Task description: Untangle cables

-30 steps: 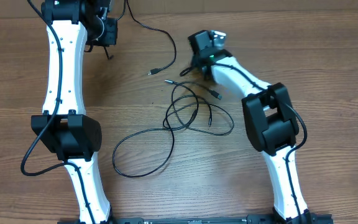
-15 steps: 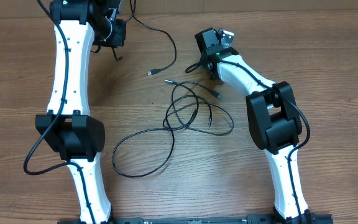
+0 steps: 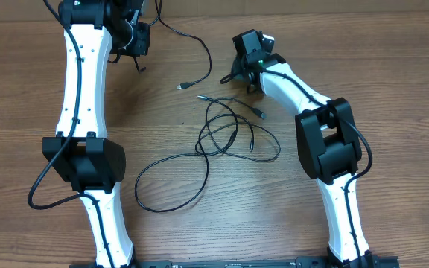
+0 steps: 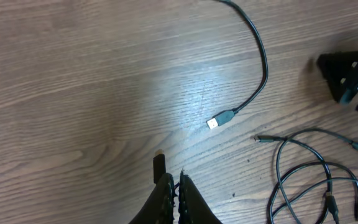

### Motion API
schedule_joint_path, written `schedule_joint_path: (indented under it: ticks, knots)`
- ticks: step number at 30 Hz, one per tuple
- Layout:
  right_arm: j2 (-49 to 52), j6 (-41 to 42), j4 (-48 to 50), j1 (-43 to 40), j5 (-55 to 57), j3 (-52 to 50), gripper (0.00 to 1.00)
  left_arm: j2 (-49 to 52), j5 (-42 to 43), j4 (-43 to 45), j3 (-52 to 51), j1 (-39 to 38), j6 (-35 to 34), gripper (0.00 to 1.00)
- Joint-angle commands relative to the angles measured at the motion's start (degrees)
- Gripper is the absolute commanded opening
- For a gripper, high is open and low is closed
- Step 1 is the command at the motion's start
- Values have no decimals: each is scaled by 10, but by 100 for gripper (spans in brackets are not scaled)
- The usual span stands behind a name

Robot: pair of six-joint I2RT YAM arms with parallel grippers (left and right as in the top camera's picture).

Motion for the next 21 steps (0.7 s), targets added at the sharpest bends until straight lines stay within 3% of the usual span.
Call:
schedule_joint_path:
  ticks: [1,11,21]
  knots:
    - [19,8,-1,17,-101,19,82,0,1,9,-1,-1,14,4]
    - [19,41,50,92,-72,21,94,2,2,10,-1,0,14,5]
    - [20,42,25,101,5,20,91,2,4,10,-1,0,14,7]
